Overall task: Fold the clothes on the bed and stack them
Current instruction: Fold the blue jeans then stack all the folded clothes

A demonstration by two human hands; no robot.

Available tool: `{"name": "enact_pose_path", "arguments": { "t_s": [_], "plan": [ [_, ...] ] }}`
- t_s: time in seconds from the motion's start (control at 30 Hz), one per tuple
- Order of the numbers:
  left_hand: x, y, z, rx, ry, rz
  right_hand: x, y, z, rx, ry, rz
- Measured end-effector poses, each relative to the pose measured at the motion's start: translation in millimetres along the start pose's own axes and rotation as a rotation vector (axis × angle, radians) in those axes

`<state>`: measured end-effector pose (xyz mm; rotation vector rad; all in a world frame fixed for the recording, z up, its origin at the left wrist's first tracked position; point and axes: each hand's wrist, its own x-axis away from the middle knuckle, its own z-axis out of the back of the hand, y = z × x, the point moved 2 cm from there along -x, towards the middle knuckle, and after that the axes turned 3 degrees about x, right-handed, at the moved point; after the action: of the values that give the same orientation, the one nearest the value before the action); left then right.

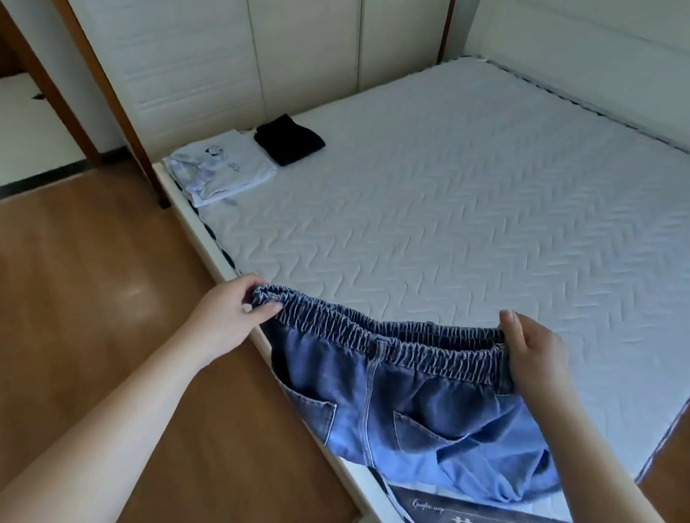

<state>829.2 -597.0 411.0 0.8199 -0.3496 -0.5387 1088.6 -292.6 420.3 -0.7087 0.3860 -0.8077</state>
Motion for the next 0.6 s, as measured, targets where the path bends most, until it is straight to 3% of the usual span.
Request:
{"name": "enact_pose_path", "arguments": {
  "t_s": [0.27, 0.6],
  "plan": [
    [-67, -21, 23, 0.345, -0.094, 0.042, -34, -24, -18, -0.093, -0.210, 0.125],
    [-173, -46, 61, 0.772, -0.305, 0.139, -44, -98, -69, -0.110, -0.135, 0.060]
  ]
}}
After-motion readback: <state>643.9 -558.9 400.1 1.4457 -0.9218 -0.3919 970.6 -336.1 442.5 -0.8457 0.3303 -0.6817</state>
